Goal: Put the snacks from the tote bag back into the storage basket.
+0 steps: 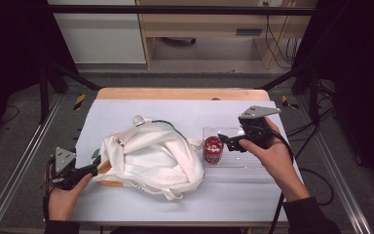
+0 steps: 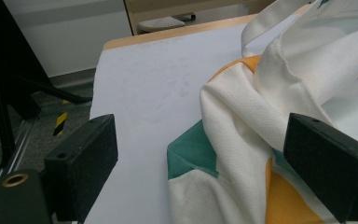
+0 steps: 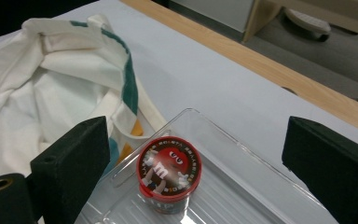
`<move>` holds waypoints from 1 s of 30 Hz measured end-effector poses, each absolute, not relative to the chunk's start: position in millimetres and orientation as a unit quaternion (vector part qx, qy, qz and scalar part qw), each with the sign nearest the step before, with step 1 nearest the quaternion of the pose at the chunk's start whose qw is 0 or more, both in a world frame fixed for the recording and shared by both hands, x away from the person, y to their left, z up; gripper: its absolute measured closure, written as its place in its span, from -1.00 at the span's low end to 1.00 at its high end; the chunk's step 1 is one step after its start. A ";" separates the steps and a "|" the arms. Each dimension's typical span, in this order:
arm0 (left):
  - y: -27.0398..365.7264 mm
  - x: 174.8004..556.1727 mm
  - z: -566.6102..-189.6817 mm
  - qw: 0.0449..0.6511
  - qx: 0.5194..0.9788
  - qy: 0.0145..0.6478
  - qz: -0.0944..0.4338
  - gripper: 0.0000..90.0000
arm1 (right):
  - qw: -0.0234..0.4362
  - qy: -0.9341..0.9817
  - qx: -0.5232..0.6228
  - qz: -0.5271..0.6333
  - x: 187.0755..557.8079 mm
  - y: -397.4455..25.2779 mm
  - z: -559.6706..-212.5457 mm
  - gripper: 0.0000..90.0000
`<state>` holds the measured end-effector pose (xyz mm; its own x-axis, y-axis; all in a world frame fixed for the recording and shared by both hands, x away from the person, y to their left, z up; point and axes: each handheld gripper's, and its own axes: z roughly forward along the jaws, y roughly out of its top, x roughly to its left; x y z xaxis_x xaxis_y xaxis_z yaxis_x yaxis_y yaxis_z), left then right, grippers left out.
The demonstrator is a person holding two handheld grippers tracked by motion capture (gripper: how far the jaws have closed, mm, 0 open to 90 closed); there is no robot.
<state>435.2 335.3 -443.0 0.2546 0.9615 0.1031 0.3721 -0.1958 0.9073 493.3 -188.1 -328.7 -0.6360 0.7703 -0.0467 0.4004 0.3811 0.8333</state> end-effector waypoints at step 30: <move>338.6 430.2 -445.3 0.396 0.675 0.496 0.375 -0.84 | 0.287 0.723 0.466 0.422 435.8 -244.5 -335.9 -0.84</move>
